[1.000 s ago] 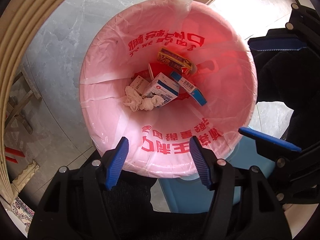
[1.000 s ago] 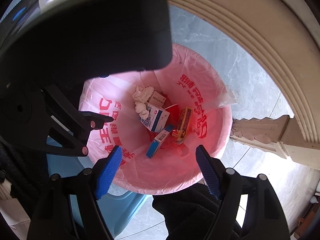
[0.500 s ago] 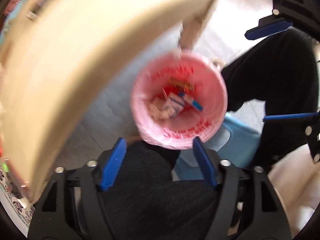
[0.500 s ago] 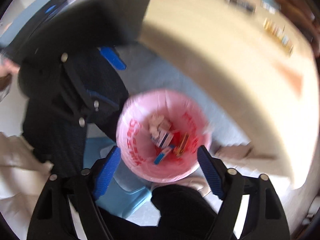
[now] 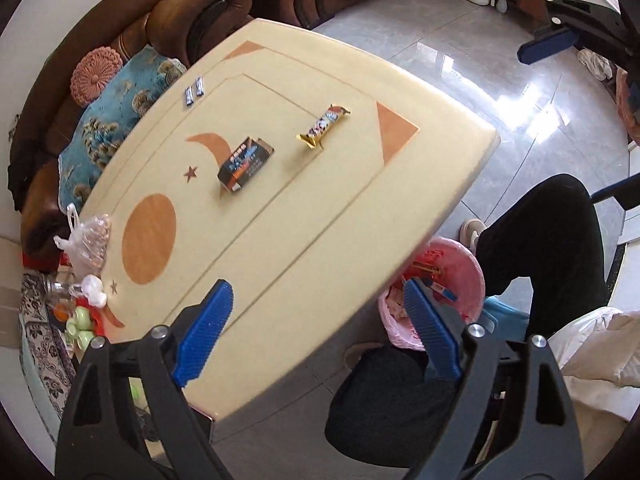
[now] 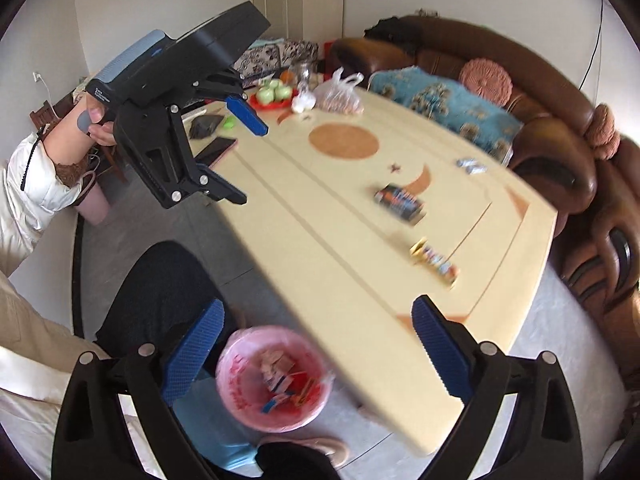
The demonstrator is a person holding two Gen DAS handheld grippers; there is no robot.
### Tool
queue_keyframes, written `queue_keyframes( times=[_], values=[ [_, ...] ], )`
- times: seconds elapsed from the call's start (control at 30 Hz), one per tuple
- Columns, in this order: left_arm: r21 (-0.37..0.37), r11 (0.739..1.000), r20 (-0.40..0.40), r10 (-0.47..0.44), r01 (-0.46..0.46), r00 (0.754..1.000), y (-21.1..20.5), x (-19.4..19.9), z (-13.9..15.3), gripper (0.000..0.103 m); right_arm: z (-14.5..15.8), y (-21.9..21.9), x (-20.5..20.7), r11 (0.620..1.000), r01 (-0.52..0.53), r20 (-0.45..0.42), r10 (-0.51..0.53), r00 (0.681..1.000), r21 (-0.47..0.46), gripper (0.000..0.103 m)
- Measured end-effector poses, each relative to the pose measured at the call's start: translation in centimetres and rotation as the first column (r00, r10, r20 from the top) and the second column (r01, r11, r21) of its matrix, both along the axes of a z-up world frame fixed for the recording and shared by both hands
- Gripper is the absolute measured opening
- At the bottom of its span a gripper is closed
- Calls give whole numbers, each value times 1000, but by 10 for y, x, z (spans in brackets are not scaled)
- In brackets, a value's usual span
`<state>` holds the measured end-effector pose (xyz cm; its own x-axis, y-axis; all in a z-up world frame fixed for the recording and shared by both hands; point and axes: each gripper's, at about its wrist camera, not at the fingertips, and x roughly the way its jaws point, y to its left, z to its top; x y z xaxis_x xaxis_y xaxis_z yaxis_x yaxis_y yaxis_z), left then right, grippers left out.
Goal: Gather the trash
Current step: 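Raise both open tools from the bin back toward the table, then move the left tool toward the black box while the right tool approaches the snack bar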
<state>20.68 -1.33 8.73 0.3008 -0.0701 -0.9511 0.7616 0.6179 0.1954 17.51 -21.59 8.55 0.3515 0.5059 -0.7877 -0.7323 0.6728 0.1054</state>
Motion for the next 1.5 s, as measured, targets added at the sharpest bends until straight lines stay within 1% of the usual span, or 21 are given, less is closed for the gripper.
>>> queue_keyframes(
  times=[0.13,0.3,0.4,0.47,0.6,0.77,0.9,0.97,1.1,1.27,1.37,1.5],
  values=[
    [23,998,43,-67,66,997,-12,27,15,85,19,-5,29,999,-2,21,1,1000,36,93],
    [47,988,59,-152,149,987,-25,60,18,85,29,-8,71,1000,0,54,0,999,15,93],
    [61,980,47,-194,191,980,-31,78,8,85,27,-13,96,1000,6,54,-7,999,10,93],
    [74,975,30,-214,212,976,-34,91,-3,85,24,-16,114,1000,12,50,-13,999,8,93],
    [85,971,-14,-224,224,975,-39,118,-27,85,11,-22,147,1000,24,37,-24,999,10,93],
    [96,965,-83,-236,243,968,-46,151,-66,85,-20,-28,185,999,32,-16,-31,999,5,93],
    [87,969,-136,-218,231,966,-52,176,-97,85,-55,-27,207,999,24,-71,-25,997,-23,93],
    [96,967,-156,-219,235,963,-55,185,-112,85,-72,-25,214,999,15,-93,-19,995,-45,93],
    [106,963,-192,-226,249,955,-61,201,-139,85,-108,-18,231,996,-21,-143,9,990,-82,93],
    [111,961,-245,-221,254,944,-66,222,-172,85,-153,-5,249,993,-74,-220,52,974,-94,93],
    [133,958,-264,-213,255,941,-65,233,-191,85,-177,6,253,985,-123,-245,90,965,-124,93],
    [151,957,-288,-198,248,937,-66,246,-210,85,-206,14,260,976,-157,-280,111,953,-149,93]
  ],
)
